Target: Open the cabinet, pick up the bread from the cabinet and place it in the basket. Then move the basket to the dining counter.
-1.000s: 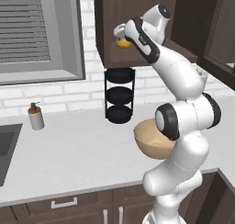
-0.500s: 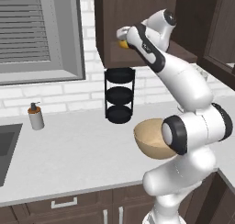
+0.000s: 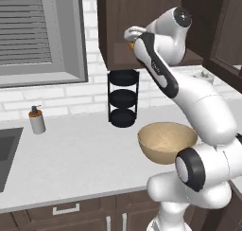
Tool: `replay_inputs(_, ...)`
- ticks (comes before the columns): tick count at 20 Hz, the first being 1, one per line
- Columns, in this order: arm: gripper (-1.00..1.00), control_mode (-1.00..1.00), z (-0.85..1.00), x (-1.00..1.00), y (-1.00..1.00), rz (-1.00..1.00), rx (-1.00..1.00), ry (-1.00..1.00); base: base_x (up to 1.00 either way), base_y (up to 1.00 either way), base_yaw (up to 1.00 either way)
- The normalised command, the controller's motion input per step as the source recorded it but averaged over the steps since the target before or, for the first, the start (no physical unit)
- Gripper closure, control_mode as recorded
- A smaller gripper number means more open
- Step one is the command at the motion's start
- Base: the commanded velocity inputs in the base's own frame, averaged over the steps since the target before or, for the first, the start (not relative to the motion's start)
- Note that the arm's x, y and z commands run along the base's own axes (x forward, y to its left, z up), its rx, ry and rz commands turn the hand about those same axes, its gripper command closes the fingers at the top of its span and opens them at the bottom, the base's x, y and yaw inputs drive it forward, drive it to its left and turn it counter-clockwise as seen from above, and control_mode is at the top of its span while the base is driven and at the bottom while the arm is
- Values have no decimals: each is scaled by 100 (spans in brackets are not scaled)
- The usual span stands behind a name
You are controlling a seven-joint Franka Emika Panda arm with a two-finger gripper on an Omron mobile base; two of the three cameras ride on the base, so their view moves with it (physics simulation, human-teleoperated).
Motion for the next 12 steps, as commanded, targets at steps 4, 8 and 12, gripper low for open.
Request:
replay_inputs(4, 100, -100, 0, -100, -19, -12, -4, -16, 0, 0, 0)
replay_inputs(8, 100, -100, 3, -100, -34, -9, 0, -17, 0, 0, 0)
replay_inputs(12, 100, -100, 9, -100, -28, -9, 0, -10, 0, 0, 0)
